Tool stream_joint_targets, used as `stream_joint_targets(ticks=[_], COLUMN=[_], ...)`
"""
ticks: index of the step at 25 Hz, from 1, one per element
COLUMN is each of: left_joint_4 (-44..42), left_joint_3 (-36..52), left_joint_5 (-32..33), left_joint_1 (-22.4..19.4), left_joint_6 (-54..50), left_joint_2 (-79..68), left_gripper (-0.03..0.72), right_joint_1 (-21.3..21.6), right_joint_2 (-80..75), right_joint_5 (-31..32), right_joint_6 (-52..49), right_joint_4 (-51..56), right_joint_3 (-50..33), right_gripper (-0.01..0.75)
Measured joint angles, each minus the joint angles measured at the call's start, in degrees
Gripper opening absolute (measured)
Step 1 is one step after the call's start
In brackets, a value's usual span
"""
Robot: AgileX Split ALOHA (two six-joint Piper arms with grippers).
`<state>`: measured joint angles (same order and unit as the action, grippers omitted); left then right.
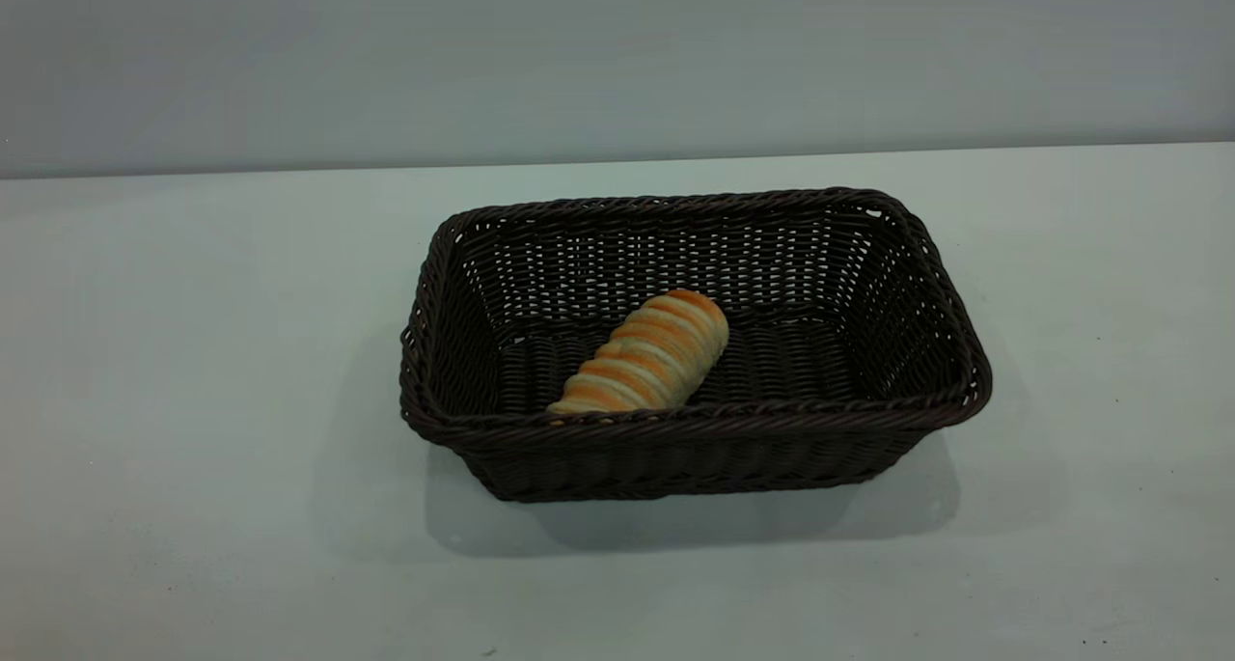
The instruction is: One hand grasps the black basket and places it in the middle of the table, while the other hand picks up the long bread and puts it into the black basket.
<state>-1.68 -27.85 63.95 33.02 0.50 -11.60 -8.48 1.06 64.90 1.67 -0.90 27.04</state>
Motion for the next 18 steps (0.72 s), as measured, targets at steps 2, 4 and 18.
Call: stream_joint_targets(ticks=[2, 4, 18], left_joint_4=[0.00, 0.00, -0.05], left_joint_3=[0.00, 0.00, 0.00], left_joint_5=[0.00, 0.00, 0.88], left_joint_1=[-4.48, -10.67, -32.58], left_joint_6=[0.00, 0.00, 0.00], left_joint_2=[0.00, 0.00, 12.65], left_gripper=[0.583, 0.583, 0.583], right_joint_1=[2.32, 3.89, 4.05], right_joint_2=[0.00, 0.00, 0.06], right_joint_5=[0.00, 0.00, 0.00], right_joint_6=[0.00, 0.00, 0.00], right_joint_4=[0.00, 0.00, 0.00], right_joint_3=[0.00, 0.00, 0.00], right_gripper=[0.329, 0.312, 0.239])
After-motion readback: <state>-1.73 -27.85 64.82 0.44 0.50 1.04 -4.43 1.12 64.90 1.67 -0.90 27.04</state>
